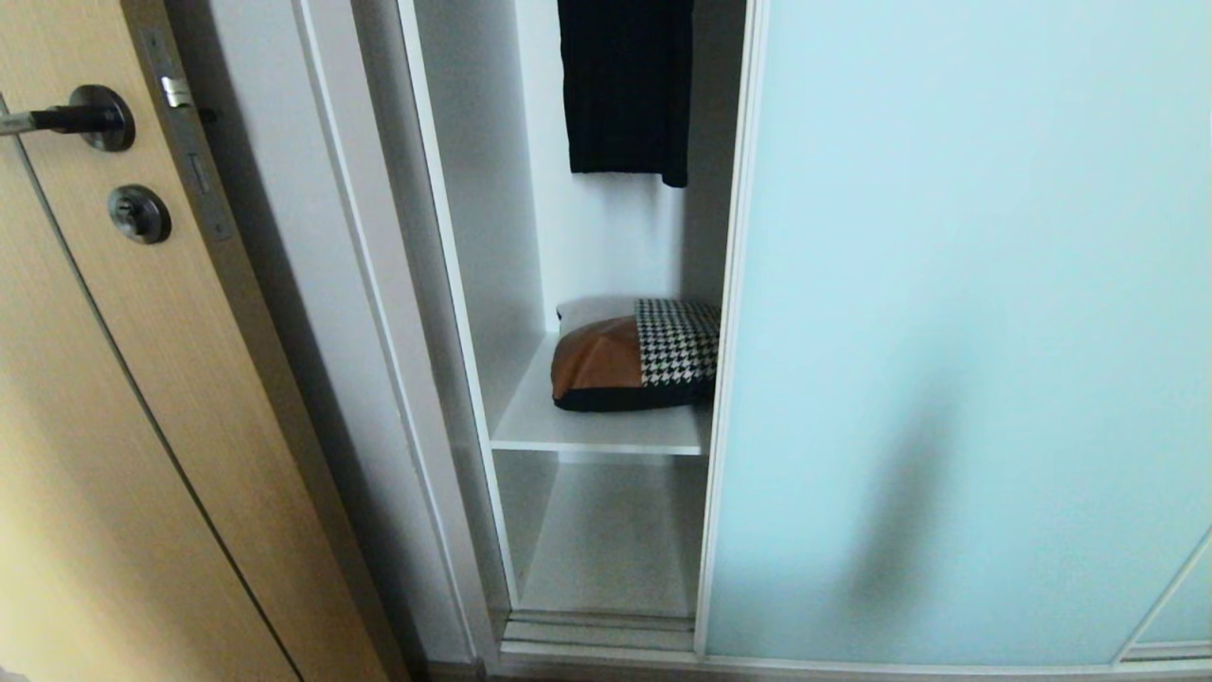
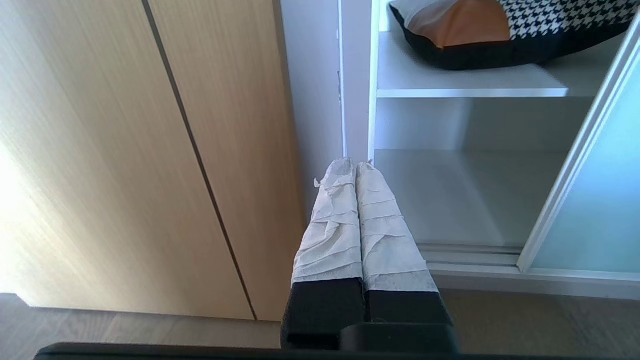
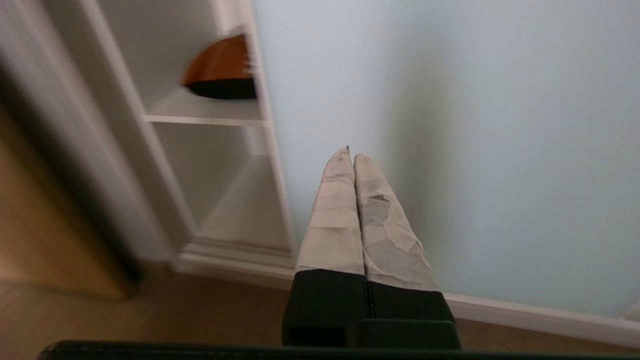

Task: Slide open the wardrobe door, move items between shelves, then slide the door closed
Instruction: Open the door

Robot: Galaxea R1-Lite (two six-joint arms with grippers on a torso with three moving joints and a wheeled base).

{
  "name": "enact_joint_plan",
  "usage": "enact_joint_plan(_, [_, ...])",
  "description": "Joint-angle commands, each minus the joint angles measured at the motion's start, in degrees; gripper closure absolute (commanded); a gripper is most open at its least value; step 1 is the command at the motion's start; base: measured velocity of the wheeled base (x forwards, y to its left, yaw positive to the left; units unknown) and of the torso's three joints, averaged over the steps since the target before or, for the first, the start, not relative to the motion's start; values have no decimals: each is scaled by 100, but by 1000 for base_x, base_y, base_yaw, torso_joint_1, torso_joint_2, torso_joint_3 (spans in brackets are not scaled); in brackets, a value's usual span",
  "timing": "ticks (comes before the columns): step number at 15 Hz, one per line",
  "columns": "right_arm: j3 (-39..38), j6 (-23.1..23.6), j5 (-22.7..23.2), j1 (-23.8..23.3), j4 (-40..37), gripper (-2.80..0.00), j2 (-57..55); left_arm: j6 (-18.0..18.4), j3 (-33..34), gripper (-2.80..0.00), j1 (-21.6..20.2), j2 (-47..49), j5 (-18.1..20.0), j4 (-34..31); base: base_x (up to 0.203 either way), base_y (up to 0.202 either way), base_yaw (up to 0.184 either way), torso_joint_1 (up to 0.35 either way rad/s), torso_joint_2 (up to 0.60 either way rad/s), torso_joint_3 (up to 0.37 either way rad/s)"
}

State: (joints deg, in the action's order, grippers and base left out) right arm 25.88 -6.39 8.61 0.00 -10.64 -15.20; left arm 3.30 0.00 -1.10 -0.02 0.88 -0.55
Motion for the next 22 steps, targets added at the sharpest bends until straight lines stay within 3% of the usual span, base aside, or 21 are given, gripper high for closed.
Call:
enact_joint_plan(1, [702, -25, 235, 19, -53, 0, -1389, 4, 9, 0, -4, 11, 0, 2, 0, 0, 0, 0, 0, 0])
enact_joint_plan(5, [1736, -89, 999, 37, 16, 0, -3085, 4, 9, 0, -4, 11, 0, 2, 0, 0, 0, 0, 0, 0])
enact_joint_plan(8, [2381, -121, 1531, 72, 594, 0, -4479, 4, 9, 0, -4, 11, 0, 2, 0, 0, 0, 0, 0, 0])
enact_joint_plan(10, [2769, -125, 1811, 378, 997, 0, -5299, 4, 9, 0, -4, 11, 0, -1, 0, 0, 0, 0, 0, 0])
enact_joint_plan(16, [3457, -143, 1970, 1488, 2104, 0, -6960, 4, 9, 0, -4, 11, 0, 2, 0, 0, 0, 0, 0, 0])
enact_joint_plan(22, [3671, -137, 1786, 2089, 2458, 0, -7593, 4, 9, 0, -4, 11, 0, 1, 0, 0, 0, 0, 0, 0])
